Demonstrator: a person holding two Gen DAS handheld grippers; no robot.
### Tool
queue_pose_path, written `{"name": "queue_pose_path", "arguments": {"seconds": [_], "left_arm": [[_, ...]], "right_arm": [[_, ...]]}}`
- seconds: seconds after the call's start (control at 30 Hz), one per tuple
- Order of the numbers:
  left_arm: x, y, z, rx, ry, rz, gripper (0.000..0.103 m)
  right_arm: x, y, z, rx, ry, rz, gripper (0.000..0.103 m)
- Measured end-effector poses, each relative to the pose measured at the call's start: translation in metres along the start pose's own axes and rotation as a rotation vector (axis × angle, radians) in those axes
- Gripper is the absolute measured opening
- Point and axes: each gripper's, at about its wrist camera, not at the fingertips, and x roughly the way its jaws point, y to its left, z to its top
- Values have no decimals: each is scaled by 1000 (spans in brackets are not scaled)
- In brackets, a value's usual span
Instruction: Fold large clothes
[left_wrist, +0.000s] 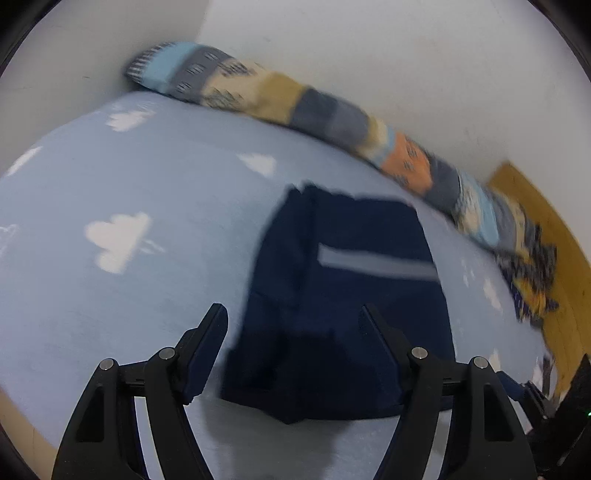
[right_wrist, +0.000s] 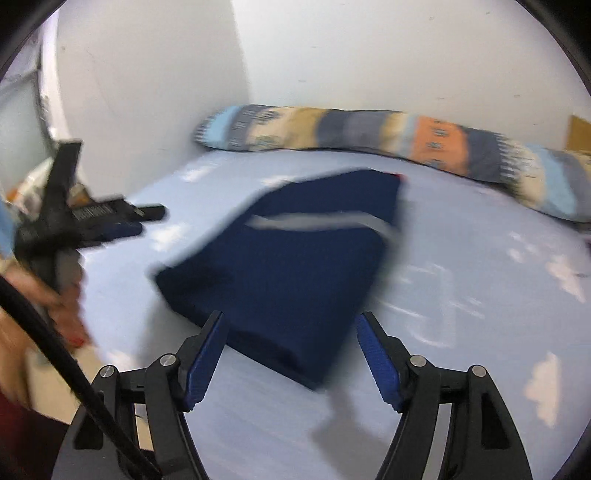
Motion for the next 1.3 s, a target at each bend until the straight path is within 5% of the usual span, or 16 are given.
{"name": "queue_pose_path", "arguments": {"seconds": [0.17,0.37,0.43,0.47,0.57,0.7,0.97,1.0,1.1,1.23,1.3], "left_arm": [[37,-26,-17,107,75,73,72],[66,-29,-26,145,97,138,72],[79,-24,-33,211,119,274,75],[82,-20,-34,220,121,310,82],[85,5,-31,102,165,258,87],[79,-6,-29,149,156,301,86],[19,-15,-4,72,-12,177,86],[17,-17,-4,60,-16,155,86],[22,-22,-7,77,6,152,86],[33,-24,-6,72,43,166,86],[33,-24,-8,72,48,166,86]], "right_arm": [[35,-16,-40,24,91,-45,77],[59,0,-29,-36,74,-93,75],[70,0,-28,-56,89,-135,51],[74,-6,-29,-44,102,-138,51],[90,-27,-37,40,195,-139,51],[76,-39,-30,125,255,-39,54],[20,-36,15,124,92,78,55],[24,-38,21,129,83,77,53],[61,-46,39,164,83,99,18],[143,-51,25,181,319,100,18],[143,-57,33,214,343,127,18]]}}
